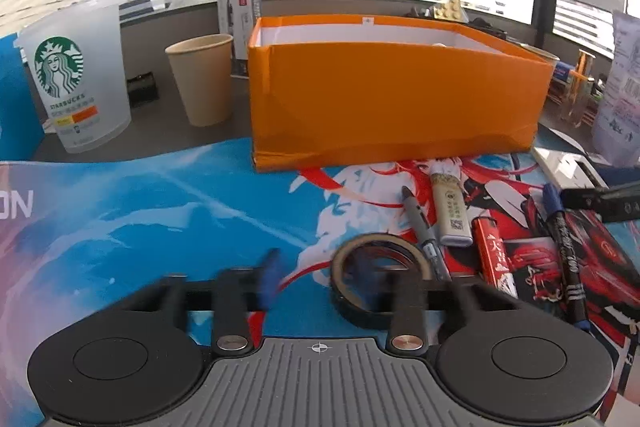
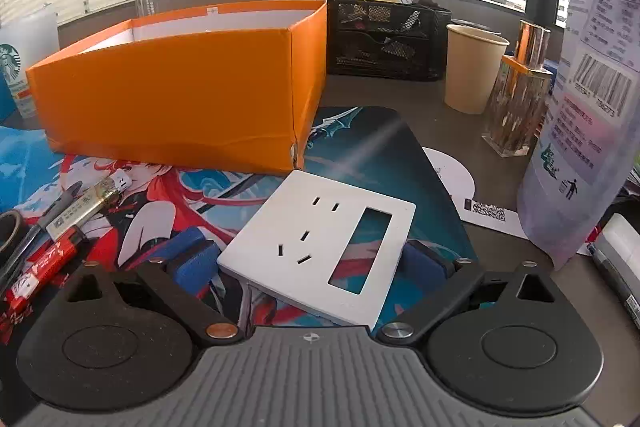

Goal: Organize rigid objects
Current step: 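Grasp the black tape roll with the left tool while the right tool grasps the white switch plate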

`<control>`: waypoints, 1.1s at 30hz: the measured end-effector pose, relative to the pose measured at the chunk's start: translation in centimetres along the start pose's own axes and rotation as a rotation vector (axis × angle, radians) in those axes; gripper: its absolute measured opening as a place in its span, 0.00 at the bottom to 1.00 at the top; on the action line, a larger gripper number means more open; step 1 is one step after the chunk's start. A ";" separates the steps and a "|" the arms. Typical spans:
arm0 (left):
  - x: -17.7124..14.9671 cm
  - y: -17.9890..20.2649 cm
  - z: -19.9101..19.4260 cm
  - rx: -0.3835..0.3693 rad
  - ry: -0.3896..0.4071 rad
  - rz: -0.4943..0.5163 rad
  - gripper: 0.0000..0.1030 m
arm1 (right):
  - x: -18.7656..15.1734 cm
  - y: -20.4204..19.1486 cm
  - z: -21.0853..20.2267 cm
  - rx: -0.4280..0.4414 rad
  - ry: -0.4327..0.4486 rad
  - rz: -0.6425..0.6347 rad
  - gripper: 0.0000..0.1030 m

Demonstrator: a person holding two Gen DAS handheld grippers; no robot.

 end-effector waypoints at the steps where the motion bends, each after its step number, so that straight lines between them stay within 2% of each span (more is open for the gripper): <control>1: 0.0 -0.3 0.0 -0.001 -0.002 -0.013 0.16 | -0.1 0.1 -0.2 0.005 0.002 0.002 0.95; 2: 0.1 -0.5 -0.1 -0.002 -0.006 -0.024 0.09 | -0.2 0.3 -0.3 0.011 0.003 0.004 0.94; 6: 0.1 -1.2 -0.4 -0.006 -0.011 -0.063 0.07 | -0.5 1.0 -1.2 0.025 0.023 0.021 0.94; 14: 0.2 -2.0 -1.0 0.032 -0.008 -0.070 0.08 | -0.9 1.8 -1.2 -0.031 0.002 0.017 0.94; 18: 0.5 -2.5 -1.6 0.019 0.010 -0.096 0.08 | -0.8 2.0 -1.5 -0.025 0.022 0.029 0.94; 23: 0.9 -2.0 -2.3 -0.003 0.019 -0.078 0.08 | -0.4 1.8 -2.2 0.007 0.050 0.037 0.94; 28: 0.7 -0.5 -2.6 -0.023 0.022 -0.031 0.15 | -0.6 1.9 -2.1 0.007 0.042 0.044 0.94; 29: 0.6 -0.3 -2.6 -0.024 0.026 -0.029 0.22 | -0.7 1.9 -2.1 0.008 0.039 0.044 0.94; 31: 0.6 -0.2 -2.6 -0.021 0.039 -0.027 0.46 | -0.8 1.9 -2.1 0.010 0.037 0.044 0.94; 32: 0.7 -0.2 -2.7 -0.017 0.053 -0.026 0.74 | -0.8 1.9 -2.1 0.012 0.036 0.044 0.94; 33: 0.8 -0.1 -2.9 -0.010 0.069 -0.025 0.91 | -0.9 1.9 -2.1 0.012 0.036 0.044 0.94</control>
Point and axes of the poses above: each gripper's, at about its wrist camera, not at the fingertips, and z roughly the way its jaws point, y to its right, x to its top, the point moved 8 cm from there along z, roughly the way its jaws point
